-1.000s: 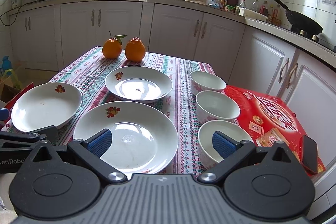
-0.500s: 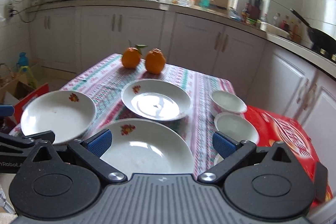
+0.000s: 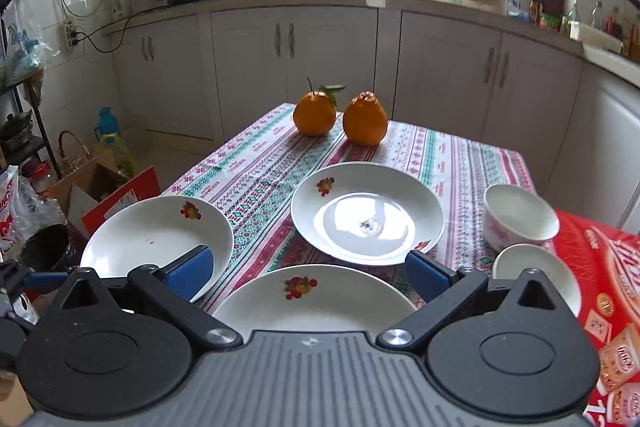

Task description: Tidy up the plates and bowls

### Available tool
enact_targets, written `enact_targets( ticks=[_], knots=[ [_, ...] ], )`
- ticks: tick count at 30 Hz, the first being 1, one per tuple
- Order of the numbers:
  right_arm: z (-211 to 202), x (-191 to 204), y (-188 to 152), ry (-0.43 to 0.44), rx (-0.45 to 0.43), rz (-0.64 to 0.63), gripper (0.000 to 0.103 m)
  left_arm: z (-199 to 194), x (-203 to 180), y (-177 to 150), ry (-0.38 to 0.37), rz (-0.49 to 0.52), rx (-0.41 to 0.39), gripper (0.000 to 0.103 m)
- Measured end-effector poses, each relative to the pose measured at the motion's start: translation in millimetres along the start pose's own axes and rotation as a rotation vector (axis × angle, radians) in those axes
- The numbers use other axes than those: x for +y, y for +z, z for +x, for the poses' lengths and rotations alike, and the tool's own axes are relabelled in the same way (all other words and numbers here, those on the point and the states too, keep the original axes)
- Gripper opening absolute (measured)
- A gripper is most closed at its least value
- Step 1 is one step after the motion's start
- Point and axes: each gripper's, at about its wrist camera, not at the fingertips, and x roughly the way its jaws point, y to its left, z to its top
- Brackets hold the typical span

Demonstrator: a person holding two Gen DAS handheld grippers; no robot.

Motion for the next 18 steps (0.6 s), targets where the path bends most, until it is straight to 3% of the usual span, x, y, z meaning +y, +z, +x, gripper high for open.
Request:
enact_targets(
  ticks=[12, 18],
  knots=[
    [43, 8, 9, 0.013, 0.088, -0.029, 0.103, 29, 7, 5, 0.005, 0.040, 0.029, 0.103],
    [65, 18, 22, 0.096, 0.155, -0.070, 0.103, 33, 10, 11, -0.031, 0.071, 0.053, 0.103]
  ],
)
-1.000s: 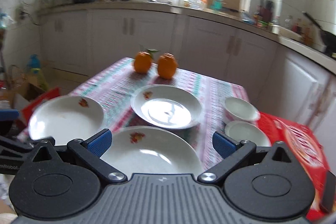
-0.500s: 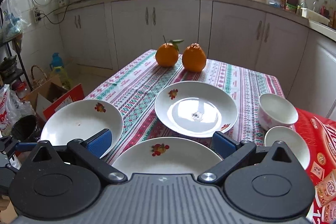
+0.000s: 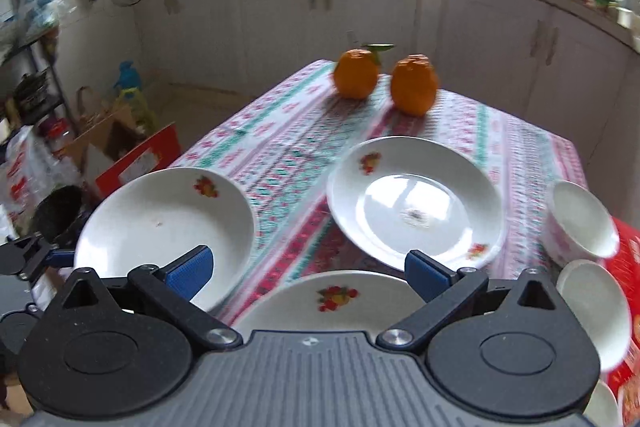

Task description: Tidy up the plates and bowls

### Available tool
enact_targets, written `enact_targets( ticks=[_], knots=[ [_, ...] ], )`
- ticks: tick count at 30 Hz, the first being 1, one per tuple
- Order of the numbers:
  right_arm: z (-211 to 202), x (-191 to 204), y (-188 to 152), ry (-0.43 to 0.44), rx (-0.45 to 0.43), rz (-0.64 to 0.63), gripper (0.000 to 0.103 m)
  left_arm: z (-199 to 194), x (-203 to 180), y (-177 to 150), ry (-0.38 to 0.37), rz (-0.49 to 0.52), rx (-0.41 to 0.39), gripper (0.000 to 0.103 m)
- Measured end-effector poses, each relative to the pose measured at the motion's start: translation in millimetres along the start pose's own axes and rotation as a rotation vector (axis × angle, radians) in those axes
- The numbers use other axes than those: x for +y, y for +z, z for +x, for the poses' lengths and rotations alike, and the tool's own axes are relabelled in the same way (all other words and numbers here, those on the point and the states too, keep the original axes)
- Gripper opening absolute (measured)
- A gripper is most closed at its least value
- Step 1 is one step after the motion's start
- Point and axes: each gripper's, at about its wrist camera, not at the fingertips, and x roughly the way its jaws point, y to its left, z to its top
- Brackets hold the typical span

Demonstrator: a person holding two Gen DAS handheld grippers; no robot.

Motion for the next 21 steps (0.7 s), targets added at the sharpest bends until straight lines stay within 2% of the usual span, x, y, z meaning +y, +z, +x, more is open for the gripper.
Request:
enact_targets(
  ticks=[10, 14, 21],
  knots=[
    [34, 16, 43, 0.153, 0.056, -0.102, 0.103, -1, 4, -8, -0.041, 0.035, -0.060, 0.103],
    [52, 21, 55, 0.216, 0.075, -0.137, 0.103, -1, 4, -6, -0.040, 0.037, -0.052, 0.103],
    [87, 32, 62, 0.266, 0.148, -0.192, 0.103, -3, 2, -8, -0.029, 0.040, -0.064, 0.103]
  ],
)
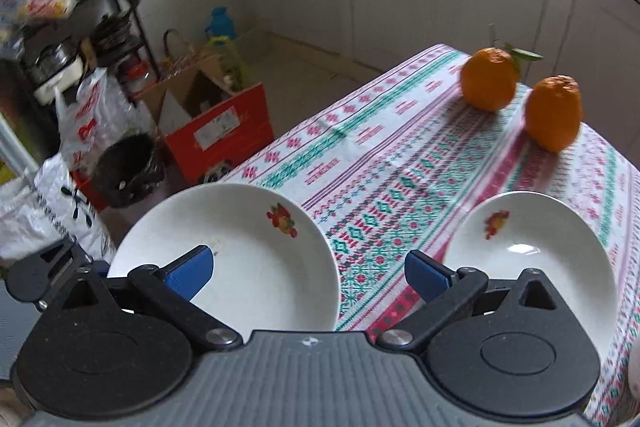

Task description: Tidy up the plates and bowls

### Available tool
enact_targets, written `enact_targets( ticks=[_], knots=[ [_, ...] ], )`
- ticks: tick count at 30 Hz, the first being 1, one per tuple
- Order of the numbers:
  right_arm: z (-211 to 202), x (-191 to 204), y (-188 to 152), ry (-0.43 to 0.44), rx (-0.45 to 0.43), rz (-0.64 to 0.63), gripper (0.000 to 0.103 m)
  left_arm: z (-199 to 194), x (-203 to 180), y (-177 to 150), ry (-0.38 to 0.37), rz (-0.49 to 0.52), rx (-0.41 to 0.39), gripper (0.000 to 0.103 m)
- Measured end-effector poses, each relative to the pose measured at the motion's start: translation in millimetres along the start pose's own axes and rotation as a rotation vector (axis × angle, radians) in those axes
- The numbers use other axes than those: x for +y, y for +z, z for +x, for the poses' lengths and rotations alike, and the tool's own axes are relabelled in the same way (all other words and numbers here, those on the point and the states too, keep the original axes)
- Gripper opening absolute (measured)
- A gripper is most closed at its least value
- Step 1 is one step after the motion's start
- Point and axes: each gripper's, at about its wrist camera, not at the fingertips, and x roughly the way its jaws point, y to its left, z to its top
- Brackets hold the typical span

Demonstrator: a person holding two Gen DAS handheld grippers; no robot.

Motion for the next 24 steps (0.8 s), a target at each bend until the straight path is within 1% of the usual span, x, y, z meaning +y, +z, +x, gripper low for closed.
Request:
enact_targets(
  ticks=[4, 7, 11, 14, 19, 22, 24],
  knots=[
    [17, 0, 4, 0.035, 0.033, -0.028, 0.103, 0, -3, 1, 0.011, 0.011, -0.003, 0.103],
    [28, -2, 8, 0.067, 0.053, -0.050, 0.103, 1, -1, 2, 0.008, -0.011, 0.008, 0.103],
    [43, -3, 12, 0.118, 0.092, -0.080, 0.103, -1, -3, 0, 0.015, 0.014, -0.012, 0.102],
    [54, -4, 15, 0.158, 0.125, -0.099, 0.103, -1, 1, 1, 0.001, 0.005, -0.005, 0.102],
    [60, -5, 19, 0.226, 0.130, -0.106, 0.103, -1, 4, 1, -0.025, 0.011, -0.009, 0.102],
    [63, -6, 21, 0.254, 0.137, -0.108, 0.099, -1, 7, 2, -0.041, 0.015, -0.008, 0.102],
    [65, -7, 22, 0.267, 0.141, -0.110, 0.095, 0, 9, 2, -0.051, 0.013, -0.005, 0.102]
  ],
)
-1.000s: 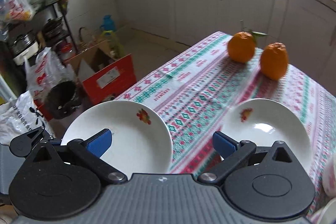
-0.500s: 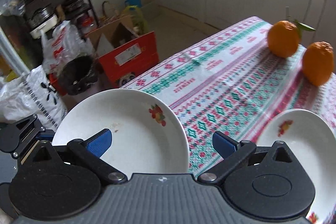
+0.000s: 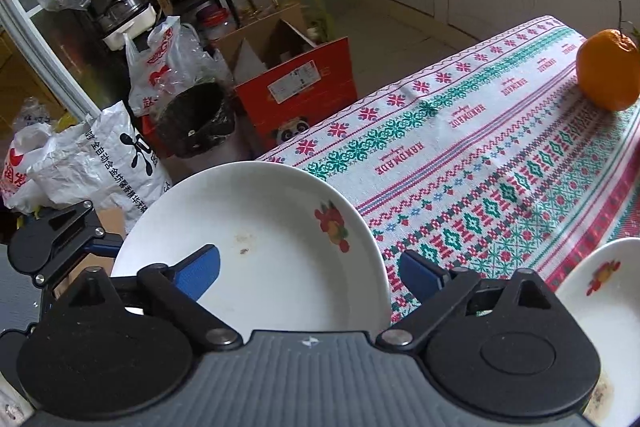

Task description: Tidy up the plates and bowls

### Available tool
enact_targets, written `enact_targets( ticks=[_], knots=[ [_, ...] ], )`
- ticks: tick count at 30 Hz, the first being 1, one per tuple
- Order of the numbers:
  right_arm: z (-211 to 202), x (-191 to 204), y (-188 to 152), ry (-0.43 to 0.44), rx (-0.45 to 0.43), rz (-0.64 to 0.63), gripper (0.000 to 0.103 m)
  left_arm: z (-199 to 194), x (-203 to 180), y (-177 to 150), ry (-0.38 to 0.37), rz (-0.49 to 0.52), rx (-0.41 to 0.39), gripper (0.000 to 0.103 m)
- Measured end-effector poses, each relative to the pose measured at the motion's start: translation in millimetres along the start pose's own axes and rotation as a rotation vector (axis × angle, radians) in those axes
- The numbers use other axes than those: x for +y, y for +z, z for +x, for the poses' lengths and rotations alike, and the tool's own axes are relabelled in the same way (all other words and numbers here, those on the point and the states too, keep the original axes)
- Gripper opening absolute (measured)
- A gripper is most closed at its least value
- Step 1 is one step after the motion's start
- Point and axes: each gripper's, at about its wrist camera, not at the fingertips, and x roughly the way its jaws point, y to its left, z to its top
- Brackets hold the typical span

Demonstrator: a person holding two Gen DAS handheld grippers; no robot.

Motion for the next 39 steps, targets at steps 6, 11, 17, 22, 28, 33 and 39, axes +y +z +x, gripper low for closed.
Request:
enact_targets(
  ticks=[6, 11, 17, 22, 28, 33, 39],
  knots=[
    [6, -6, 1, 0.046, 0.015, 0.005, 0.080, 0, 1, 1, -0.008, 0.010, 0.004, 0.102],
    [4, -9, -1, 0.067, 0.015, 0.001, 0.079, 0, 3, 3, -0.019, 0.017, 0.014, 0.101],
    [1, -13, -2, 0.087, 0.012, 0.018, 0.078, -1, 4, 5, -0.027, 0.036, 0.024, 0.100],
    [-4, -13, 0, 0.080, 0.004, 0.021, 0.078, 1, 6, 10, -0.031, 0.060, 0.025, 0.100],
    [-11, -22, 8, 0.057, -0.025, 0.030, 0.078, 8, 12, 24, -0.045, 0.089, 0.018, 0.100],
    [-14, -34, 14, 0.027, -0.036, 0.044, 0.078, 22, 18, 33, -0.066, 0.101, 0.022, 0.100],
    [-7, -47, 20, 0.016, -0.041, 0.070, 0.078, 34, 25, 39, -0.085, 0.091, 0.036, 0.100]
  ],
)
